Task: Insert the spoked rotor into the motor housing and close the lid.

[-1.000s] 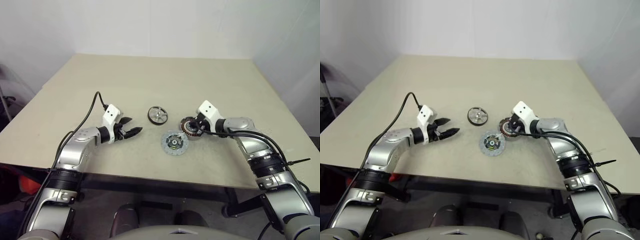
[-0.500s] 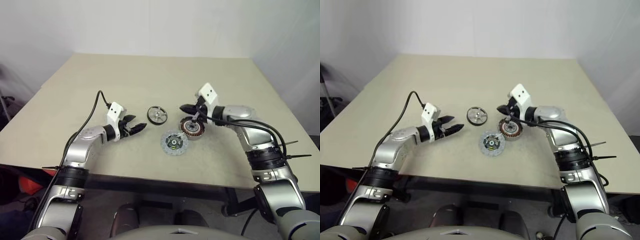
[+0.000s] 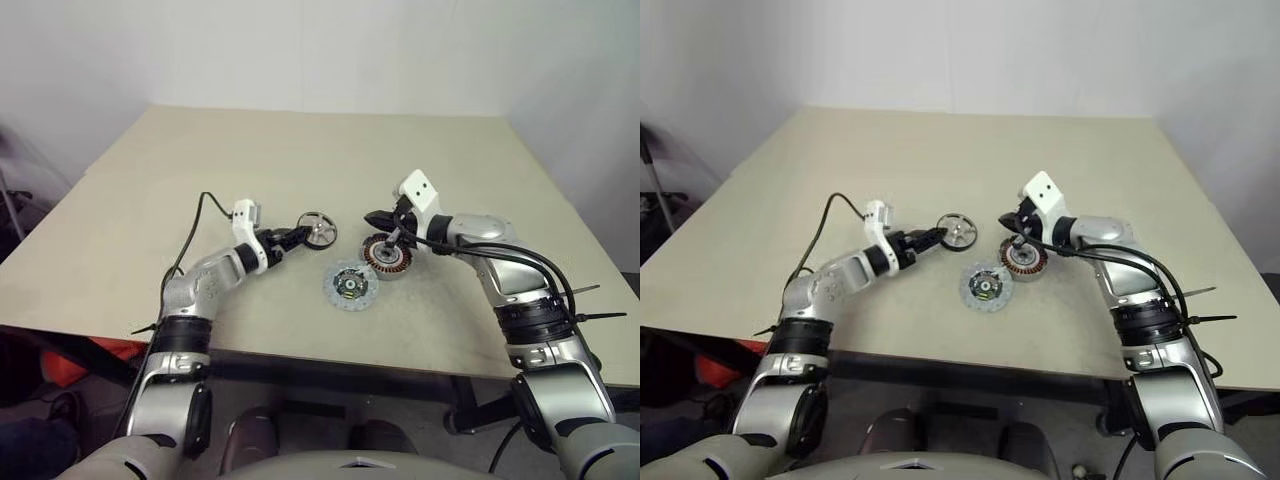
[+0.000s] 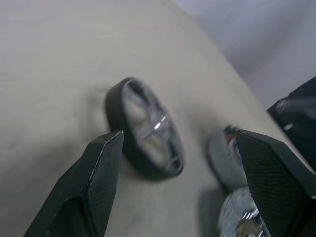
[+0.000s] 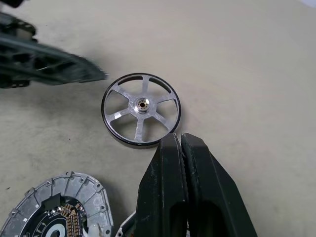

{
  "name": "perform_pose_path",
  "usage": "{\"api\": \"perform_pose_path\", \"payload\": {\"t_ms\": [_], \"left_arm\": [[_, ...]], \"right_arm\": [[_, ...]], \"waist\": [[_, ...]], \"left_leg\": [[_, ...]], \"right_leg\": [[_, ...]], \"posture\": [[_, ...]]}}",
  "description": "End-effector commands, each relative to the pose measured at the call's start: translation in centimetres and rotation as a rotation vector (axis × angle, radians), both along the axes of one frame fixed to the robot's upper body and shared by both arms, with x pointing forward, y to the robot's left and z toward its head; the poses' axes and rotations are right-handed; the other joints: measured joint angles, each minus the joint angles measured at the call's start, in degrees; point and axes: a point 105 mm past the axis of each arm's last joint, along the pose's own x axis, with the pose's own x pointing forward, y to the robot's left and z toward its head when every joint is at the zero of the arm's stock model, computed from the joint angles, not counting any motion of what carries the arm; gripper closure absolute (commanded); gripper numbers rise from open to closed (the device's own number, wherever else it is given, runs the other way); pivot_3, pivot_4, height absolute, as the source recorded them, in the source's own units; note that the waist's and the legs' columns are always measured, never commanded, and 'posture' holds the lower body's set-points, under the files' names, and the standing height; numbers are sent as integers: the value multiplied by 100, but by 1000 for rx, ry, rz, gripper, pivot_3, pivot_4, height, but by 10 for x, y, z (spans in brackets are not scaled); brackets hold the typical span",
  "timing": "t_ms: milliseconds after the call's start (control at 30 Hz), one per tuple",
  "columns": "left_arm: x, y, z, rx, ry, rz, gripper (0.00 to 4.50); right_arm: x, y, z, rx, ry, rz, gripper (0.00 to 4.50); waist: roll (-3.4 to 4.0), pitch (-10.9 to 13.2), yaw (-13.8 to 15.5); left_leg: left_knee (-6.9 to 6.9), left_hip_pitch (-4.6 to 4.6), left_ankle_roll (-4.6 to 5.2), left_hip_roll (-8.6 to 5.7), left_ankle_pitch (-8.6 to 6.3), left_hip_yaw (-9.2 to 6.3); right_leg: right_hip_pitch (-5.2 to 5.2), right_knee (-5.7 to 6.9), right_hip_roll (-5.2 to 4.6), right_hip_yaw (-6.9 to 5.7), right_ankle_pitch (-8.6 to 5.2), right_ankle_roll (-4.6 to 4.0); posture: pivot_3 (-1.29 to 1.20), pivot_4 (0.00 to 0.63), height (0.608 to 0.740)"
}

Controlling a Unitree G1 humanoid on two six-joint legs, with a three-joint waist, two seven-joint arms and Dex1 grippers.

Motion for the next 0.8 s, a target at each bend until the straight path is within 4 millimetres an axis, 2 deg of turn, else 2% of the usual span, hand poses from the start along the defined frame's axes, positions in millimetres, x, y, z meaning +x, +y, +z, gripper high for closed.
{"api": "perform_pose_path", "payload": {"t_ms": [33,333,800], "left_arm": [[12,-8,4,-41,49,26,695],[17,-11,-4,-12,101,29,695],[17,-9,-2,-12,89,19,695]], "right_arm": [[2,2,13,2,-54,7,4445],[5,-7,18,8,-67,-42,4445],[8,-2,15,4,-61,-35,4445]], "waist": [[0,0,5],[-2,1,56],[-2,2,62]], "left_leg": [[0,0,0,0,0,0],[1,-8,6,-2,-3,-2],[2,-8,6,0,-3,-3]], "right_leg": [[0,-1,0,0,0,0],[2,-12,-1,-3,0,1],[2,-12,-1,-5,0,1]], "posture": [[0,0,740],[0,0,740],[0,0,740]]}}
